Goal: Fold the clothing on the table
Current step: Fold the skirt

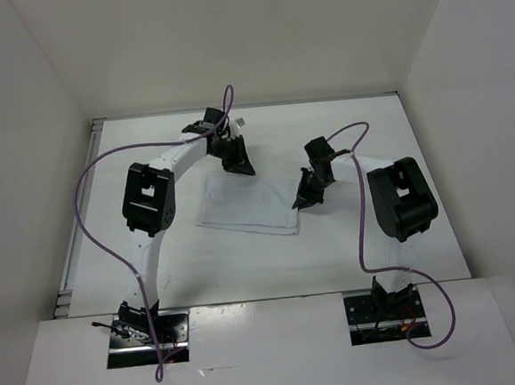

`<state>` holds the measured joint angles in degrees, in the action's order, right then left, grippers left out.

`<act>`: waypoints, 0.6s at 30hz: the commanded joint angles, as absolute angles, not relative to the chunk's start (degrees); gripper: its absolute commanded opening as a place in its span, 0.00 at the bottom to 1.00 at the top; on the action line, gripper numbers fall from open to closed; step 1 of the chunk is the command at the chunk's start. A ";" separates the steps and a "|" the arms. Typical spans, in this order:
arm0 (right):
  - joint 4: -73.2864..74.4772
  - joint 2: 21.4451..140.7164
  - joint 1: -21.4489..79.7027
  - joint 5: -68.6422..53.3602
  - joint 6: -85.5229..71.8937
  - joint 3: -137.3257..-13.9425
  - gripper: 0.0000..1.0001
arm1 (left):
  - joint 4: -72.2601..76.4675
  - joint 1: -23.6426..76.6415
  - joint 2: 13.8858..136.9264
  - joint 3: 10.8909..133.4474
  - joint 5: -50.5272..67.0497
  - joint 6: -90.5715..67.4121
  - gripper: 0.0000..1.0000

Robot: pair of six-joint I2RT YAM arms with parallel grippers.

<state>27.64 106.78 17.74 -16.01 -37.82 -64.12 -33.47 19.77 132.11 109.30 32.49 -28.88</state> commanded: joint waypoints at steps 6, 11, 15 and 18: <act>31.55 105.64 17.93 -9.49 -35.86 -66.09 0.00 | -33.57 21.44 134.03 107.93 27.87 -29.71 0.11; 34.09 103.37 17.93 -7.65 -35.86 -68.37 0.00 | -33.57 21.97 135.78 107.93 24.26 -29.71 0.10; 34.72 100.91 17.93 -8.17 -35.86 -69.08 0.00 | -33.05 23.20 137.54 107.40 24.87 -29.71 0.10; 35.24 99.50 17.93 -9.66 -35.86 -69.70 0.00 | -32.52 25.56 138.77 108.01 25.40 -30.23 0.10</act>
